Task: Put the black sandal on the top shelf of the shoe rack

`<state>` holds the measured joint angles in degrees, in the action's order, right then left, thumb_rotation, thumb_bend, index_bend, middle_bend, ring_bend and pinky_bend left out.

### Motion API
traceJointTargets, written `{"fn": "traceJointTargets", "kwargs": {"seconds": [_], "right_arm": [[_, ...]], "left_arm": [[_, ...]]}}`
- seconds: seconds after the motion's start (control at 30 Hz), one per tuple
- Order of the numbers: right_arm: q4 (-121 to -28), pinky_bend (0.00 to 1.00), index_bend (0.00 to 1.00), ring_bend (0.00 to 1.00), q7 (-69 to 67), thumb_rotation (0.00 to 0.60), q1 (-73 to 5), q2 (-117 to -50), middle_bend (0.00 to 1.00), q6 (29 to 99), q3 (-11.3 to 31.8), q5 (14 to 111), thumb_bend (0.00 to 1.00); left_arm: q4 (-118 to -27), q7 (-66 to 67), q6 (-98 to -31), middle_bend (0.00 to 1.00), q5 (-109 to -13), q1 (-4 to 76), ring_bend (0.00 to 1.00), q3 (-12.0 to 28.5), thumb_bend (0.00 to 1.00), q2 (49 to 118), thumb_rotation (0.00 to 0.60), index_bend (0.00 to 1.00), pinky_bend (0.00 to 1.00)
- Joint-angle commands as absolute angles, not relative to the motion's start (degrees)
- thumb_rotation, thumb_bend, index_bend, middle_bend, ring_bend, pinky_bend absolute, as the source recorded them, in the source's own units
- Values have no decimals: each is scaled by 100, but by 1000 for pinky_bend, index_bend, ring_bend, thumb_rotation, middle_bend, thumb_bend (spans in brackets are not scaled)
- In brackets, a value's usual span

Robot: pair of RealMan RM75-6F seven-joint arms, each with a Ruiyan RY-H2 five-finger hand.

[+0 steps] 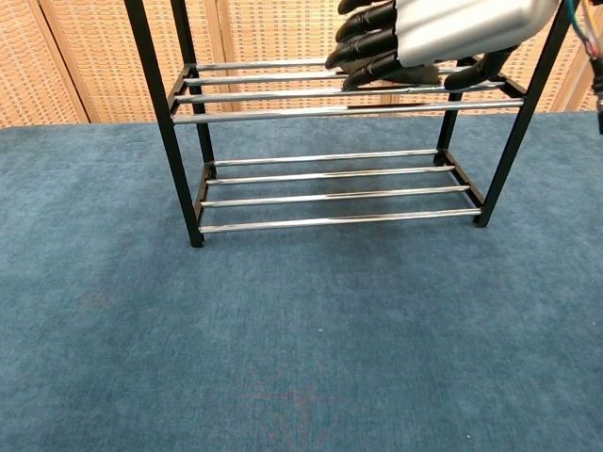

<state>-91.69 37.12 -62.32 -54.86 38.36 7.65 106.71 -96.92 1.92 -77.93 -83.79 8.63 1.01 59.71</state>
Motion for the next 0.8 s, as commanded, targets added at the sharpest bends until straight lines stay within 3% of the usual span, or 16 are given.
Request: {"fn": "traceJointTargets", "kwargs": {"seconds": [0.03, 0.33, 0.57, 0.7, 0.8], "right_arm": [[-9350, 0, 67, 0, 3802, 600, -6061, -5369, 0, 4098, 740, 10716, 436], [-9553, 0, 67, 0, 3541, 600, -5014, -5233, 0, 5749, 384, 11029, 370], [-9177, 0, 65, 0, 2702, 600, -3667, -5681, 0, 7528, -160, 11078, 208], [-8894, 0, 14, 0, 2221, 600, -3006, -6087, 0, 8066, -324, 10668, 46], [-8734, 0, 0, 0, 2169, 600, -2494, -6292, 0, 8244, -446, 10226, 0]], "left_arm": [[-9699, 184, -7807, 0, -8388, 857, 0, 99, 178, 5966, 600, 0, 0], [-9695, 82, -7891, 0, -8505, 821, 0, 61, 177, 5933, 600, 0, 0], [-9701, 121, -8043, 0, -8685, 761, 0, 3, 177, 5950, 600, 0, 0], [-9678, 196, -8126, 0, -8766, 731, 0, -18, 177, 6004, 600, 0, 0], [-9633, 283, -8235, 0, -8849, 704, 0, -16, 177, 6082, 600, 0, 0]]}}
